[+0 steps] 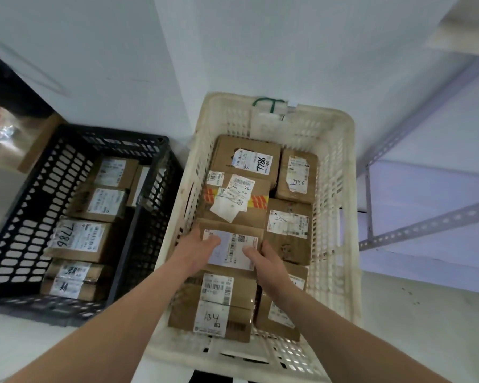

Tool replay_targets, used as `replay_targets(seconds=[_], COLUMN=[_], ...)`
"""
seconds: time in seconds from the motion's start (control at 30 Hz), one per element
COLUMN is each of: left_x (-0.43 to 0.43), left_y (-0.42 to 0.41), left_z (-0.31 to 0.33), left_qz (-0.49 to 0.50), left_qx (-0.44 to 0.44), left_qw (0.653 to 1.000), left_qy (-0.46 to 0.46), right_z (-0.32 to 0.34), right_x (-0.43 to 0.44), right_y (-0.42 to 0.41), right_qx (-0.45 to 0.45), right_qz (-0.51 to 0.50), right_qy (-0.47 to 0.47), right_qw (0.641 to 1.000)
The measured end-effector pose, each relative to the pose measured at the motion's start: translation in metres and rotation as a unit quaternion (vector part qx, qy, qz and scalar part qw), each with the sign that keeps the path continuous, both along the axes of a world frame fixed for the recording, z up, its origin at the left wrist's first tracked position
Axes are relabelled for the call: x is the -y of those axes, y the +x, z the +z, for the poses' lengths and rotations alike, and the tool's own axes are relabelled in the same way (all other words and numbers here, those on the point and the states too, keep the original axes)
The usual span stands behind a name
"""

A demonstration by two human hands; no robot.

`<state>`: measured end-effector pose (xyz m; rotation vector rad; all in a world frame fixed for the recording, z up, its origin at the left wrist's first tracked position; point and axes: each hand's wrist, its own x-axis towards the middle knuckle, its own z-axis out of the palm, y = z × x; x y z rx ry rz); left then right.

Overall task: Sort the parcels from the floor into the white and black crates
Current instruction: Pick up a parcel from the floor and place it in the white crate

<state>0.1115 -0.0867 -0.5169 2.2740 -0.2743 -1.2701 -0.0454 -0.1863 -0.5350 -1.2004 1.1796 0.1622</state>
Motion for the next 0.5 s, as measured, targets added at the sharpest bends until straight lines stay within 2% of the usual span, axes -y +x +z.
replay_targets(seconds=[0.1, 0.23, 0.37, 0.5], left_x=[0.003, 0.004, 0.009, 0.004], left_y=[0.007, 0.002, -0.011, -0.002], left_z=[-0.008, -0.025, -0.025, -0.032], left_qz=[-0.019, -0.114, -0.196, -0.222], left_qx=[0.009, 0.045, 0.114, 0.081], left_qw=[1.0, 0.989, 0.966, 0.96], left_qy=[0.009, 0.085, 0.128, 0.149], right_z=[-0.009, -0.022, -0.011, -0.006], right_x=[0.0, 0.002, 0.0, -0.003], right_y=[0.009, 0.016, 0.023, 0.029], right_qx=[-0.011, -0.014, -0.042, -0.039], right_qz=[0.001, -0.011, 0.047, 0.123], right_qy=[0.013, 0.022, -0.007, -0.012], right_qw=[1.0, 1.0, 0.998, 0.992])
